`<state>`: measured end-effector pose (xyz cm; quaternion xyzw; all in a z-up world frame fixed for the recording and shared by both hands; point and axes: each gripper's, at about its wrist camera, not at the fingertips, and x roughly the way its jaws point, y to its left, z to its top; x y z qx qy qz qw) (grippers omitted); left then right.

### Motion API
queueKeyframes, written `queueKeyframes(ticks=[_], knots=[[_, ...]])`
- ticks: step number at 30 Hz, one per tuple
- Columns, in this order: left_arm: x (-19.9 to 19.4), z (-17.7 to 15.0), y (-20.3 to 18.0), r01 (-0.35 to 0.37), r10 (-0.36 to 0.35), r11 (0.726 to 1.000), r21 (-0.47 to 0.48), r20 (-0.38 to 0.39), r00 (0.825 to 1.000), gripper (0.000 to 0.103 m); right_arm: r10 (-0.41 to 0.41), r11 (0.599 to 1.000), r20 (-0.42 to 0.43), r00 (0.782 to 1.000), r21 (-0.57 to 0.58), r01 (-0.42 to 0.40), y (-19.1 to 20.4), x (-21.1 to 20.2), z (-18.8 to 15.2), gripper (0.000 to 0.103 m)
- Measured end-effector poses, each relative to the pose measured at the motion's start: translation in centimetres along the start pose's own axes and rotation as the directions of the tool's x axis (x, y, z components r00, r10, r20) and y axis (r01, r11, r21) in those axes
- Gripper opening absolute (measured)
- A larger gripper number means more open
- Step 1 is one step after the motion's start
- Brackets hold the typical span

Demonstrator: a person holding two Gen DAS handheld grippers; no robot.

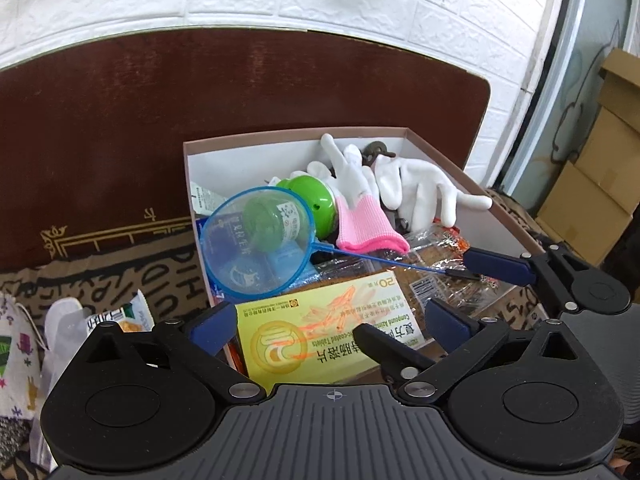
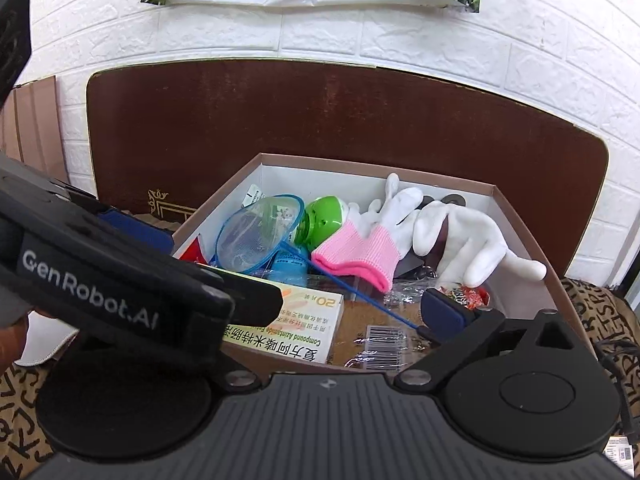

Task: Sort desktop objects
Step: 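Carry the yellow box into the cardboard box and open the left gripper, then withdraw the left gripper and move it toward the white insole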

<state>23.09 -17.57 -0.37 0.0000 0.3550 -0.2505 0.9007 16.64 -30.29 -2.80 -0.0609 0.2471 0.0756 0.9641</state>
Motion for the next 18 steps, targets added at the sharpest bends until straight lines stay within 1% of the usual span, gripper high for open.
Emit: queueKeyframes(ticks=[4,10,13,16,18], knots=[[-1.1,-0.3,0.2,-0.007,0.007,1.000,-0.025,0.022,1.000,0.103,0.004,1.000,0.003,1.000,0.012,-0.004,0.4,-0.7,0.2,0.101],[-3.9,-1.3,0.2,-0.055,0.058,0.997,-0.053,0.061,0.996,0.103,0.000,0.999,0.030,1.000,0.032,-0.001,1.3,-2.8,0.6,0.102],[-5.7,-2.1,0.0,-0.092,0.097,0.994,-0.058,0.086,0.992,0.103,-0.006,0.999,0.047,0.999,0.035,0.004,2.2,-4.1,0.6,0.102],[-7.5,-3.0,-0.3,-0.148,0.153,0.988,-0.051,0.108,0.982,0.103,-0.007,0.999,0.067,0.998,0.041,0.004,3.3,-5.4,0.3,0.103],[-8.7,-3.7,-0.5,-0.164,0.169,0.985,-0.047,0.122,0.978,0.103,-0.002,0.999,0.080,0.997,0.041,-0.002,4.2,-6.4,0.1,0.103]])
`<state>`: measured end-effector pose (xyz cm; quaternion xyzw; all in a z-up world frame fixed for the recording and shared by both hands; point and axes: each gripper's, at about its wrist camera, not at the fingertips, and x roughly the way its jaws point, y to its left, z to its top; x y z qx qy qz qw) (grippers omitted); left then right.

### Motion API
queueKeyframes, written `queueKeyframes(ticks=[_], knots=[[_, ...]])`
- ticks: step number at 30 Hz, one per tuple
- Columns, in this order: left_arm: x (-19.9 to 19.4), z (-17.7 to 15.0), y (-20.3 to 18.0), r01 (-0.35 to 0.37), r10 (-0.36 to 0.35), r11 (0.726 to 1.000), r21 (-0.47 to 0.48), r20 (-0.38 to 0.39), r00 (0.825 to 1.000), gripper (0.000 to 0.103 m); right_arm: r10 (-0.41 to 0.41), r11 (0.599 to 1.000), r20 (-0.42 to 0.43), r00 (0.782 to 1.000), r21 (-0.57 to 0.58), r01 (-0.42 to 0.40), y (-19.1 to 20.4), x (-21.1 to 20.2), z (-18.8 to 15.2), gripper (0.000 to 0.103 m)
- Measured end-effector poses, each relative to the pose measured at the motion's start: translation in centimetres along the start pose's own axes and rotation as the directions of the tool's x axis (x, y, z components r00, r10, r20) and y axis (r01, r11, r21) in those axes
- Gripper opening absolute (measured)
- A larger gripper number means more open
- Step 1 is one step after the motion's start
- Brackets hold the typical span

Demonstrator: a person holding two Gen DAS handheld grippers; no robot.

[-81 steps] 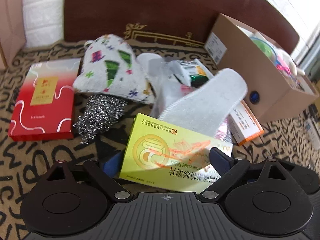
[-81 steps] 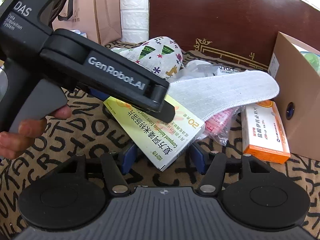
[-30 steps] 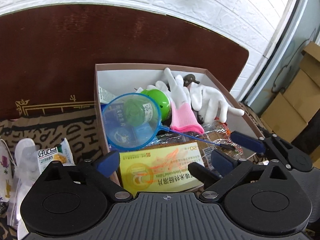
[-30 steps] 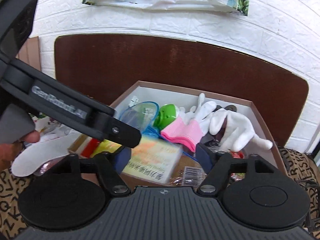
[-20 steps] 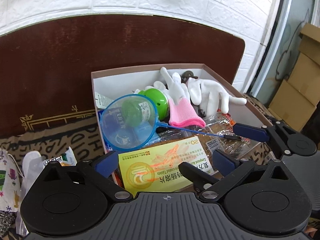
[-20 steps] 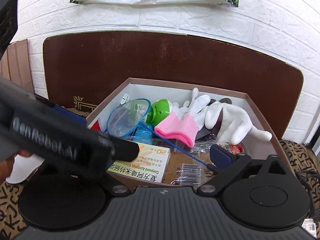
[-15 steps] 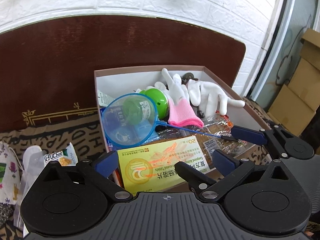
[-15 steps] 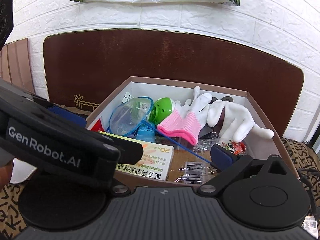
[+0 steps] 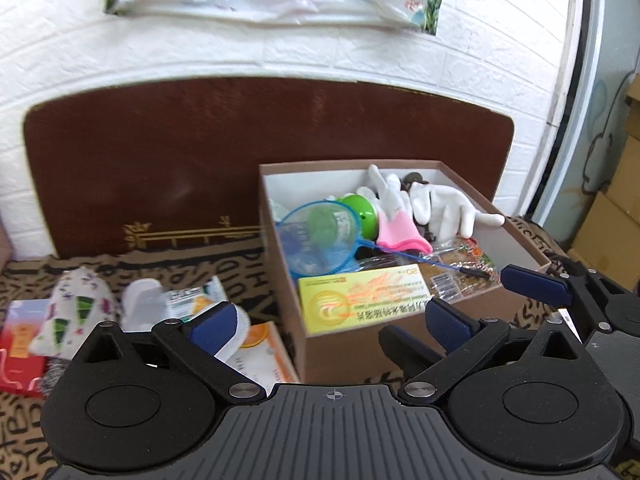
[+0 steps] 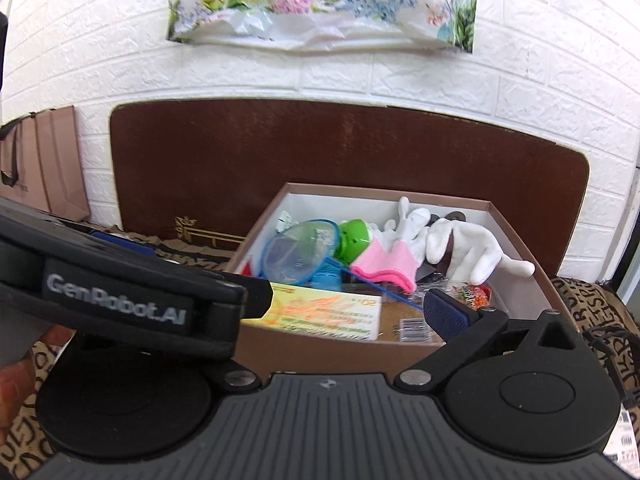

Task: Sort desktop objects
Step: 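Withdraw the left gripper and move it toward the white insole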

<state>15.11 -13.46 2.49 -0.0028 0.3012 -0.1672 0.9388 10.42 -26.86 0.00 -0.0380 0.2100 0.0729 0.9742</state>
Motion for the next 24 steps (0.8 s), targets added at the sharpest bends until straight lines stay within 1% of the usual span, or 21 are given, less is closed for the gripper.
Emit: queueKeyframes(ticks=[5,9,14,20,24], knots=[[-2.8,-1.5,0.3,-0.033,0.033,0.999,-0.009,0.007,0.999,0.103,0.007,1.000,0.020,1.000,0.007,-0.008,2.4,-2.2,-0.6,0.103],[-4.6,-3.2,0.9,-0.057,0.057,0.998,-0.028,-0.004,0.998,0.103,0.044,0.999,0.026,0.999,0.018,-0.044,4.3,-4.1,-1.2,0.103],[-6.4,-5.3,1.9,-0.115,0.114,0.993,-0.029,-0.019,0.993,0.103,0.038,0.999,0.027,0.999,-0.005,-0.038,6.8,-5.8,-2.3,0.103],[-7.7,-7.8,3.4,-0.161,0.160,0.987,-0.028,-0.047,0.986,0.103,0.073,0.997,0.009,0.997,-0.006,-0.073,9.3,-6.7,-4.2,0.103],[-8.3,-9.0,4.3,-0.177,0.174,0.984,-0.035,-0.064,0.983,0.103,0.088,0.996,-0.008,0.996,-0.006,-0.088,10.8,-6.9,-5.3,0.103]])
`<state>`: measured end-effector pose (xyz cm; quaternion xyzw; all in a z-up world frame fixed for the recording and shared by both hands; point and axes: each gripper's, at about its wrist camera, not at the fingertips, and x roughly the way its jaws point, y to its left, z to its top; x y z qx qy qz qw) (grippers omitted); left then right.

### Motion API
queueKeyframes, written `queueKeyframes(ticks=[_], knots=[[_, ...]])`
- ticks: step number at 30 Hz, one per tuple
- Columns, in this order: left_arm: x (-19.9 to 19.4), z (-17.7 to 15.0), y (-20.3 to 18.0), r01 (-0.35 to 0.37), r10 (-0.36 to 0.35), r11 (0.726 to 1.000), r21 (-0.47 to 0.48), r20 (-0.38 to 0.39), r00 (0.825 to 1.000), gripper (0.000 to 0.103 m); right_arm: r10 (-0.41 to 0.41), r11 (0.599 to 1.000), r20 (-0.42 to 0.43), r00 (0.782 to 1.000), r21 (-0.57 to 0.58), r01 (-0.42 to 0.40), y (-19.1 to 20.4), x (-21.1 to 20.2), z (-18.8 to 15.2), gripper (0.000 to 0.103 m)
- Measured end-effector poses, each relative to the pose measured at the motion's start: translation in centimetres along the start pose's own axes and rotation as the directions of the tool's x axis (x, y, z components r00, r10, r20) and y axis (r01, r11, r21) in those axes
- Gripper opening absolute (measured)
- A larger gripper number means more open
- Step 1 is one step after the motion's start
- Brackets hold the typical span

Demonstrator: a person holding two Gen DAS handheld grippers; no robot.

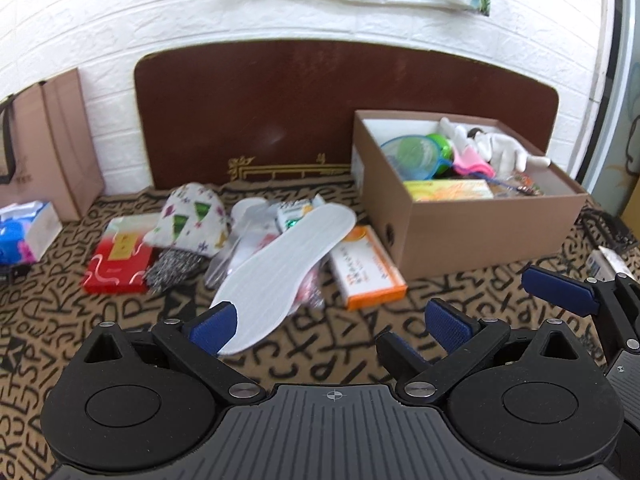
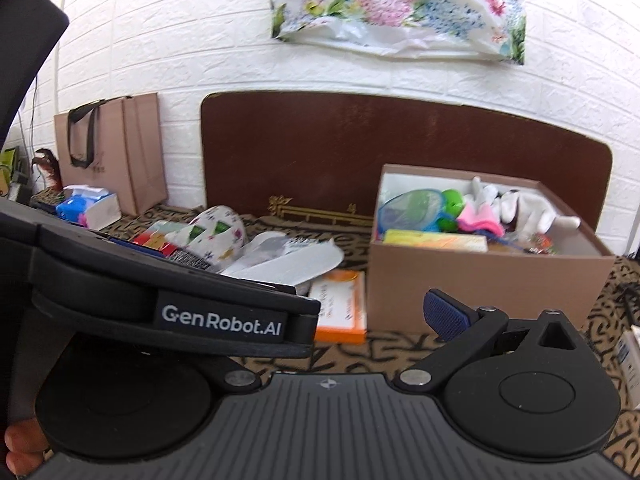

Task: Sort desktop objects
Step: 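Withdraw the left gripper and move it toward the white insole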

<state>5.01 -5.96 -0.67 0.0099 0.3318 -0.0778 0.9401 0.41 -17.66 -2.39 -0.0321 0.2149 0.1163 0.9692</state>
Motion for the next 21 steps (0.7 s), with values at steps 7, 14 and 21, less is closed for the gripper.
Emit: queueKeyframes(ticks=[7,14,21], knots=[[-0.3,-1.1,1.2,-0.025,0.025,1.000,-0.009,-0.019,1.000,0.103,0.026,1.000,-0.025,0.999,-0.008,-0.026,1.9,-0.1,-1.0,0.103],[0.2,-1.4,2.5,-0.013,0.012,1.000,-0.028,-0.033,0.999,0.103,0.054,0.998,-0.035,0.998,-0.021,-0.055,2.8,0.3,-0.9,0.103],[2.7,-1.8,6.0,-0.001,-0.005,0.998,-0.066,-0.092,0.996,0.103,0.078,0.996,-0.083,0.994,-0.033,-0.081,3.2,2.1,-1.5,0.103]])
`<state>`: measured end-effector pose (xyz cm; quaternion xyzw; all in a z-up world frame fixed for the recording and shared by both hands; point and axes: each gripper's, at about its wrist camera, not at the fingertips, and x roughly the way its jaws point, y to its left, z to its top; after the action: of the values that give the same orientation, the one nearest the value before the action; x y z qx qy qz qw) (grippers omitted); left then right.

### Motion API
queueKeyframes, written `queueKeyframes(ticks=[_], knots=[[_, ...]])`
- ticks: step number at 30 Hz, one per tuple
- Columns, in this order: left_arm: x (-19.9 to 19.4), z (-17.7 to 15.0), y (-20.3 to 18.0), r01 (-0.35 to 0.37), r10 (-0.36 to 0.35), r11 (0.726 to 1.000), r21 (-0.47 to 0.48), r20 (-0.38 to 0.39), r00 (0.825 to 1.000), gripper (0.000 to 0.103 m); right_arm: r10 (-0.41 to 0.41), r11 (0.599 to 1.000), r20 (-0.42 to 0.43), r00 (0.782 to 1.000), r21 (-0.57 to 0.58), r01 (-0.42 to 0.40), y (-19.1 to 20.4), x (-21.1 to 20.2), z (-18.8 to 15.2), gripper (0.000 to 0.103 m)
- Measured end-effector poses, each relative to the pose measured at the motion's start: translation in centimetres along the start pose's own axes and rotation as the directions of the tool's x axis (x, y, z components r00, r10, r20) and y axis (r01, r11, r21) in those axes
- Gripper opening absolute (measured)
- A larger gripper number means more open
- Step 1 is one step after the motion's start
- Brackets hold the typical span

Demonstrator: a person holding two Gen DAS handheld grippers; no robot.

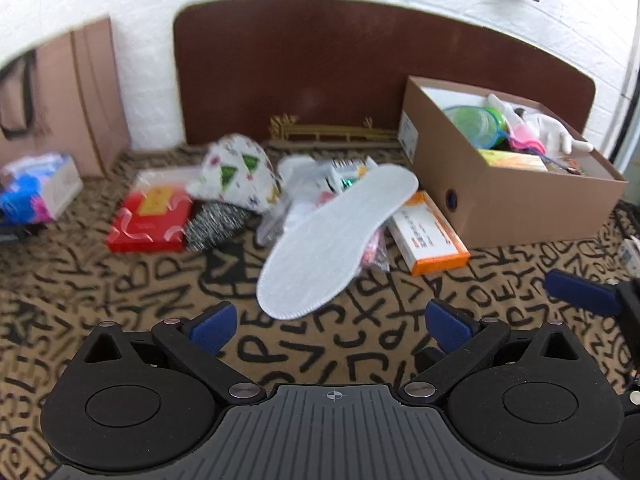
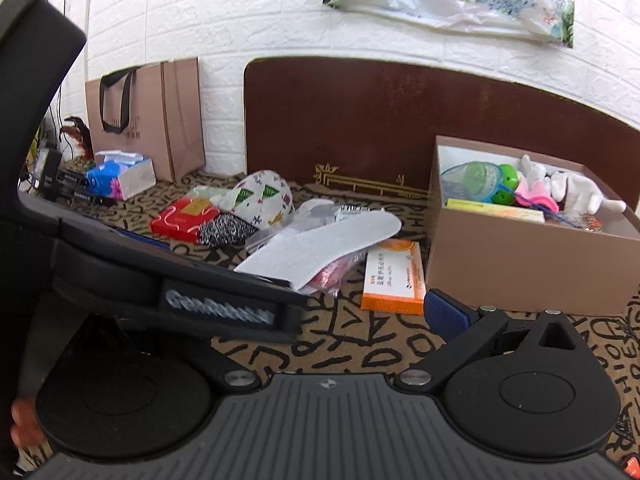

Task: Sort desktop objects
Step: 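Withdraw the left gripper and move it toward the white insole, then close the left gripper on the heel end of the white insole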

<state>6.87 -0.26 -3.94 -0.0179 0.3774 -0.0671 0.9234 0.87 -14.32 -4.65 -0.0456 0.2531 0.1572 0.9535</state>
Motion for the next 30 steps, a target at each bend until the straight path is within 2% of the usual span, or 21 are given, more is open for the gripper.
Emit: queueKeyframes(ticks=[3,8,12,18,25,30], knots=[[1.5,0.1,1.3,0.028,-0.029,0.999,-0.028,-0.036,0.999,0.103,0.028,1.000,-0.024,0.999,0.014,-0.028,0.1,1.1,-0.2,0.103],[3.3,0.6,2.7,0.028,-0.030,0.999,-0.042,-0.045,0.999,0.103,0.021,1.000,-0.057,0.998,-0.007,-0.021,0.3,3.1,-0.4,0.103],[5.2,1.5,4.2,0.023,-0.026,0.997,-0.071,-0.047,0.999,0.103,0.022,1.000,-0.085,0.996,0.020,-0.021,-0.1,5.0,-0.4,0.103],[8.9,2.7,6.3,0.044,-0.055,0.993,-0.106,-0.104,0.993,0.103,0.045,0.999,-0.121,0.992,0.034,-0.041,0.4,8.0,-0.5,0.102],[12.0,3.4,7.0,0.095,-0.109,0.991,-0.093,-0.165,0.980,0.099,0.100,0.993,-0.155,0.983,0.078,-0.088,1.0,11.1,-0.4,0.087],[12.9,4.0,7.0,0.108,-0.116,0.992,-0.061,-0.158,0.981,0.099,0.132,0.989,-0.164,0.978,0.089,-0.118,1.5,12.8,-0.1,0.083]])
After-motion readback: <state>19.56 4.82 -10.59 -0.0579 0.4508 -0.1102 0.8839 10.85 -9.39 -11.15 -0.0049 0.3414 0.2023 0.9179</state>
